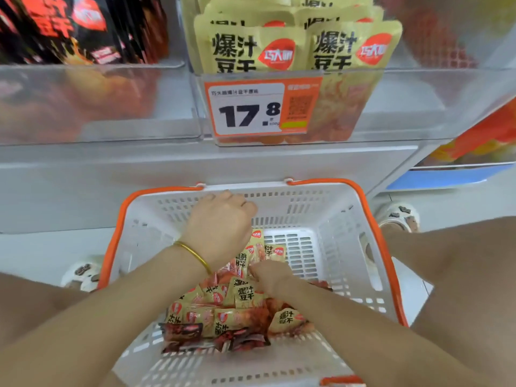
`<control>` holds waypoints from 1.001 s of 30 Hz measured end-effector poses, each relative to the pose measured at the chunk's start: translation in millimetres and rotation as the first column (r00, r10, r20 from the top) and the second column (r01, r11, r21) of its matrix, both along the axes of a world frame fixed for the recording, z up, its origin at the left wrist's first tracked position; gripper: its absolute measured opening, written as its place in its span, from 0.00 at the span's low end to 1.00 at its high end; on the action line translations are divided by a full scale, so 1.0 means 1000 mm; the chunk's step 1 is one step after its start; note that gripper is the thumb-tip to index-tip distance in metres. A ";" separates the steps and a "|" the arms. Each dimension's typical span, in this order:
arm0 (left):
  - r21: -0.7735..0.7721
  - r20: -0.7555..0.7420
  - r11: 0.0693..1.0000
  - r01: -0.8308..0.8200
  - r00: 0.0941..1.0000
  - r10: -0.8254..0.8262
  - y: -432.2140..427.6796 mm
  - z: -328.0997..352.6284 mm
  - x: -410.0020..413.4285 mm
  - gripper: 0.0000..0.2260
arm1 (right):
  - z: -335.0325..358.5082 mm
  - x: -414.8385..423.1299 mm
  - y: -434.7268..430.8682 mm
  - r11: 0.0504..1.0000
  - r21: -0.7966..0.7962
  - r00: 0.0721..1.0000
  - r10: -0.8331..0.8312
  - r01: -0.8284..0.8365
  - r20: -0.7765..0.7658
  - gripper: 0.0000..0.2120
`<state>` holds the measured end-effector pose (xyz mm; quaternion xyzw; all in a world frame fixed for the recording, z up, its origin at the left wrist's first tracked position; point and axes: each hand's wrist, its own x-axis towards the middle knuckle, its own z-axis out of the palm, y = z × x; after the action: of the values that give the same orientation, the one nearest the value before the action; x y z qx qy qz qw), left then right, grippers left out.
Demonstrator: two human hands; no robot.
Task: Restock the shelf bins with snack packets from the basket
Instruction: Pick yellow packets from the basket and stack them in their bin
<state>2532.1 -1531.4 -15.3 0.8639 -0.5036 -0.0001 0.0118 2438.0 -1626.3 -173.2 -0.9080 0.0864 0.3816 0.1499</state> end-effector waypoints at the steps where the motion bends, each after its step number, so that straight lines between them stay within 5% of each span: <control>1: -0.001 -0.015 1.000 -0.011 1.000 0.011 0.000 -0.002 0.000 0.04 | -0.005 -0.005 0.005 0.999 -0.034 1.000 -0.003 0.004 0.022 0.07; 3: 0.055 -0.059 0.998 -0.036 0.997 0.039 0.001 -0.004 -0.004 0.05 | -0.003 -0.008 0.008 0.999 -0.045 0.999 0.024 -0.023 0.024 0.15; 6: 0.158 -0.067 0.987 -0.034 0.997 0.045 0.000 -0.012 -0.004 0.12 | 0.010 0.003 -0.007 0.997 0.074 1.000 0.021 -0.022 0.023 0.07; 9: 0.282 -0.162 0.958 -0.056 0.981 0.105 -0.003 -0.019 -0.003 0.13 | 0.038 0.019 -0.029 0.985 0.163 0.995 0.052 -0.065 0.081 0.14; 14: 0.383 -0.457 0.923 -0.022 0.864 0.210 -0.011 -0.011 0.001 0.11 | 0.125 0.032 -0.061 0.957 0.285 0.979 -0.012 -0.047 0.202 0.08; 17: 0.262 -0.530 0.964 -0.043 0.829 0.181 -0.018 0.010 0.003 0.02 | 0.168 0.026 -0.072 0.890 0.437 0.943 -0.246 0.129 0.223 0.08; 20: 0.085 -0.566 0.988 -0.126 0.810 0.152 -0.021 0.047 0.004 0.05 | 0.201 0.009 -0.084 0.634 0.692 0.811 -0.573 0.345 0.121 0.09; 22: -0.054 -0.560 0.987 -0.153 0.823 0.097 -0.025 0.076 0.004 0.06 | 0.220 -0.003 -0.091 0.498 0.784 0.760 -0.647 0.370 0.052 0.13; 25: -0.307 -0.460 0.943 -0.129 0.887 -0.028 -0.041 0.122 0.000 0.03 | 0.260 -0.015 -0.103 0.488 0.819 0.691 -0.704 0.301 0.166 0.11; 28: -0.602 -0.337 0.788 -0.133 0.936 -0.099 -0.062 0.166 -0.002 0.10 | 0.312 -0.020 -0.131 0.462 0.860 0.504 -0.807 0.215 0.308 0.08; 30: -0.663 -0.169 0.747 -0.052 0.982 -0.082 -0.075 0.186 0.000 0.13 | 0.344 -0.022 -0.152 0.439 0.882 0.353 -0.863 0.171 0.361 0.08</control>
<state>2531.6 -1606.5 170.5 0.7950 -0.4741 0.0979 0.3654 2416.5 -1778.7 171.2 -0.7365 0.1713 -0.1457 0.6380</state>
